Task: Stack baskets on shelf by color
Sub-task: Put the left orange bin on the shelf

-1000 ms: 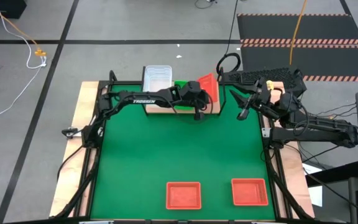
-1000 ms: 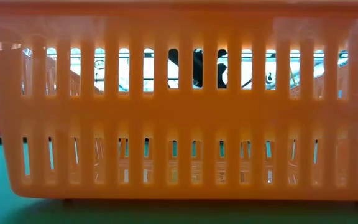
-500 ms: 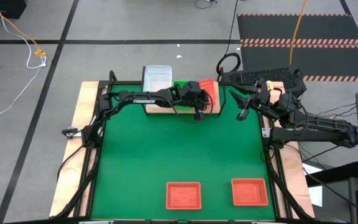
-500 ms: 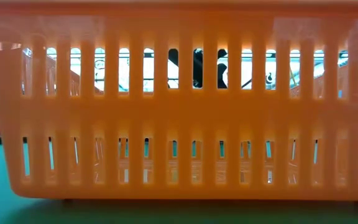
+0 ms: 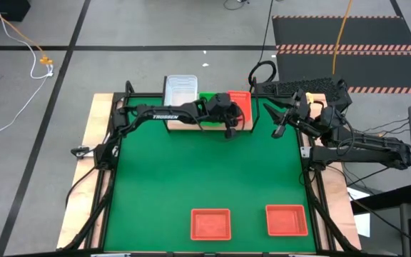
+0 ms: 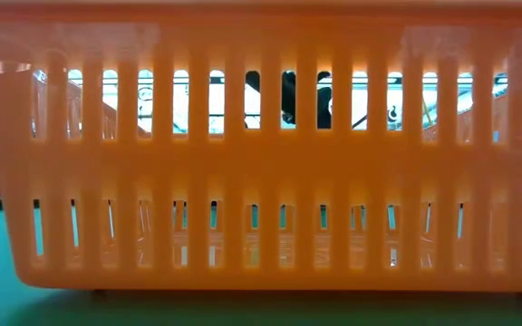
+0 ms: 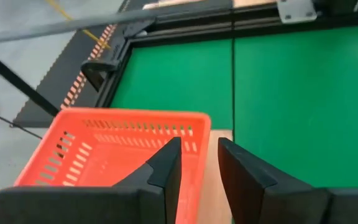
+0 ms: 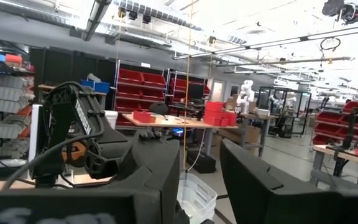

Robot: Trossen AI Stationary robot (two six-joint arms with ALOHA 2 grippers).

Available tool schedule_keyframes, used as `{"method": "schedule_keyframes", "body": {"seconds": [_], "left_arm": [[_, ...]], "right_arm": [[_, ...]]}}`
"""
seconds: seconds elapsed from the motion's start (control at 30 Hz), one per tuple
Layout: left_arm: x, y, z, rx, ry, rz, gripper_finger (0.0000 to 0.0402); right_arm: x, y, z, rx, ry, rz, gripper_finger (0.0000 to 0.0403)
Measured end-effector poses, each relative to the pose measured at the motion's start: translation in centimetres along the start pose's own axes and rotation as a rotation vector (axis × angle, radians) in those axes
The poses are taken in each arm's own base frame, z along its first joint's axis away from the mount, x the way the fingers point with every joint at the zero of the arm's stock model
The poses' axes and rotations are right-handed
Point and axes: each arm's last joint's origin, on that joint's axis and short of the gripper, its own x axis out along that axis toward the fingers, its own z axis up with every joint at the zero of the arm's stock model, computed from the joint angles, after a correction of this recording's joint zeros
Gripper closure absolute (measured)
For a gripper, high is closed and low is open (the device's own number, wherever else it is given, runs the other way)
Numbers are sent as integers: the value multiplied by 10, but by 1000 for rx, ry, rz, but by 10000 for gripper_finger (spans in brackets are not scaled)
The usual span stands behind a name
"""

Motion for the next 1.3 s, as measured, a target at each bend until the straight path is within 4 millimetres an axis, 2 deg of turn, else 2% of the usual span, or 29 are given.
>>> {"method": "schedule_keyframes", "body": {"seconds": [0.23, 0.4, 0.47, 0.83, 0.97, 1.3], "left_arm": [[-7, -11, 10, 101, 5, 34, 293], [-4, -6, -6, 162, 124, 15, 293], [-4, -3, -12, 160, 169, 7, 293], [-5, 11, -21, 127, 222, 12, 293], [-6, 10, -21, 81, 228, 14, 293], [-5, -1, -16, 98, 199, -16, 293]], "right_arm": [[0, 0, 0, -32, 0, 0, 291], [0, 0, 1, -34, -8, -2, 291], [0, 0, 1, -33, -12, -2, 291], [0, 0, 2, -56, -22, -5, 291], [0, 0, 2, -64, -22, -5, 291], [0, 0, 2, -64, -24, -6, 291]]}}
